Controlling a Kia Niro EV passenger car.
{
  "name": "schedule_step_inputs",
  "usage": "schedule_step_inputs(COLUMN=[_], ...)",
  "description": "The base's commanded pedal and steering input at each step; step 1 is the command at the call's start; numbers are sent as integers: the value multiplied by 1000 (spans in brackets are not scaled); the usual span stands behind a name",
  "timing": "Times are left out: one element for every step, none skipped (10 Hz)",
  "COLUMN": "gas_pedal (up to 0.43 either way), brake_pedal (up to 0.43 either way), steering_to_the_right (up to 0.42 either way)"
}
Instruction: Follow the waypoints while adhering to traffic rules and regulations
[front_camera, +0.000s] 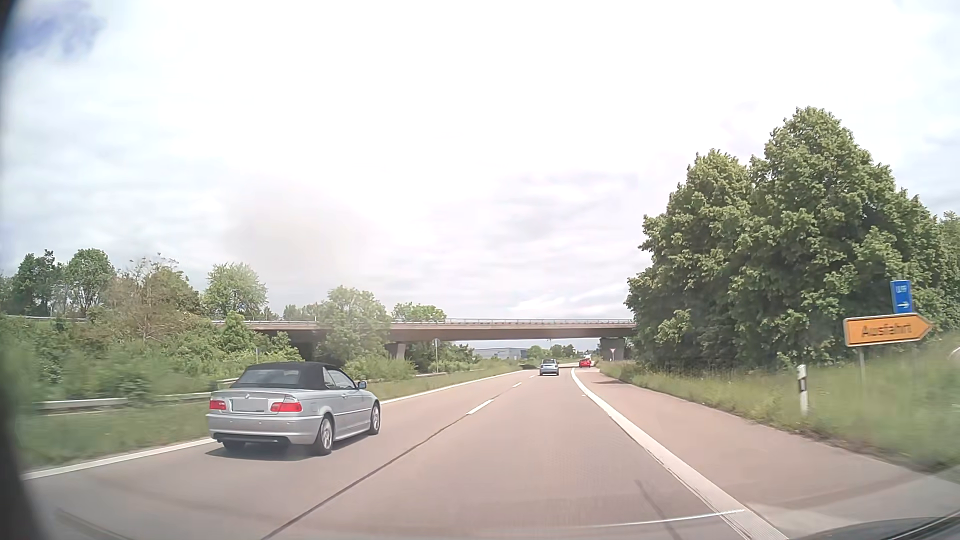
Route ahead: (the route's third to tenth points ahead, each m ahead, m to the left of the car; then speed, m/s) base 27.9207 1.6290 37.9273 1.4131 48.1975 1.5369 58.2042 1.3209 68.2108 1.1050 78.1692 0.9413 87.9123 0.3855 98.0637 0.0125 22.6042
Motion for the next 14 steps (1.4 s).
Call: schedule_step_inputs(gas_pedal=[87, 87, 87, 87, 87, 87, 87, 98, 98, 118, 118, 118, 118, 118], brake_pedal=[0, 0, 0, 0, 0, 0, 0, 0, 0, 0, 0, 0, 0, 0], steering_to_the_right=[1, 1, 1, 1, 1, 1, 1, 1, 1, 1, 1, 1, 1, 1])
